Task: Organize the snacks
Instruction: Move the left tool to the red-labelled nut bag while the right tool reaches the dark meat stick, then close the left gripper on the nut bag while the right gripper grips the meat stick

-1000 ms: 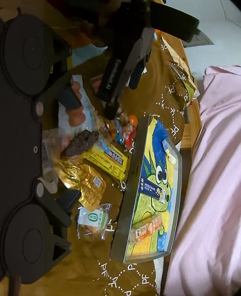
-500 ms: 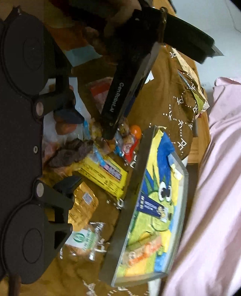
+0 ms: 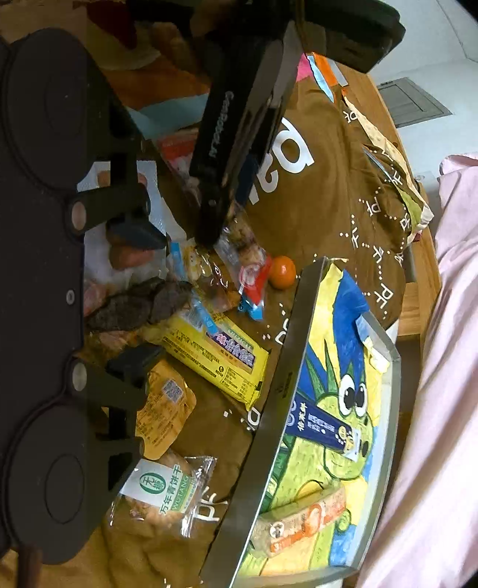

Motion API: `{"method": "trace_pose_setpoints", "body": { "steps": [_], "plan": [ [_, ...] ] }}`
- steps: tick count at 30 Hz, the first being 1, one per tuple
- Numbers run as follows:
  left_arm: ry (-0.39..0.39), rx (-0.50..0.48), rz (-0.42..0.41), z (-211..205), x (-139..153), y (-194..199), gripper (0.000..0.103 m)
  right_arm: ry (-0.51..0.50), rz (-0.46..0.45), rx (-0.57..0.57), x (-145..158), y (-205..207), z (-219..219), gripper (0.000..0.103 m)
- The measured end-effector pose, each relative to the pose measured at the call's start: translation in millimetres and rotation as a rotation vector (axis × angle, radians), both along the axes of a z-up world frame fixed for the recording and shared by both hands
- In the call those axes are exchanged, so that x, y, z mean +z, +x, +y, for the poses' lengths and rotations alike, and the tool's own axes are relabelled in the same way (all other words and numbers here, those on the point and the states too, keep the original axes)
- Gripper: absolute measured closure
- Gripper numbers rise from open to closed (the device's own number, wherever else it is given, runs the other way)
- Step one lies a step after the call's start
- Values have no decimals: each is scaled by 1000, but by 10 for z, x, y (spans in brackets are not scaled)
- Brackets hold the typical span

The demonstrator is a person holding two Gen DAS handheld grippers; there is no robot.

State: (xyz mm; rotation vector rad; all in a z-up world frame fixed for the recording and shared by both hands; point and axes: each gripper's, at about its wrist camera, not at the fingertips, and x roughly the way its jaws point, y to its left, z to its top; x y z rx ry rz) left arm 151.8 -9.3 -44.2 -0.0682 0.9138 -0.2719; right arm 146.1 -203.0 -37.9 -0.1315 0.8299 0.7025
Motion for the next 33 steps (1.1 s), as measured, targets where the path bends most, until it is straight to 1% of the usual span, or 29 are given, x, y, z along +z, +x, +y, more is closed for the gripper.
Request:
{"method": "trace_pose_setpoints", "body": {
  "steps": [5,8,10,15,18,22,27,30,33],
  "plan": [
    [-12,7,5,-15,14,-136,51,-40,-51,17,44,-104,36,55],
    [-46,26,-20,7,42,-217,52,-37,-59,10,47,-128,18,56],
    [-42,35,-21,0,48,-255,52,-50,-81,14,52,-171,29,56],
    [-42,42,-19,-25,54,-332,52,-145,-203,54,74,-382,104,58],
    [-51,48,-20,-41,82,-366,52,-176,-252,61,80,-466,108,58],
    [-48,49,-32,-82,130,-385,52,-189,-282,50,88,-509,84,58],
    [-48,51,-51,-144,190,-388,52,-222,-292,28,56,-531,19,58],
    [-51,56,-55,-183,201,-380,52,-226,-293,7,34,-554,-52,58],
    [-58,58,-65,-216,224,-346,52,-240,-327,-1,49,-594,-89,58]
  ]
}}
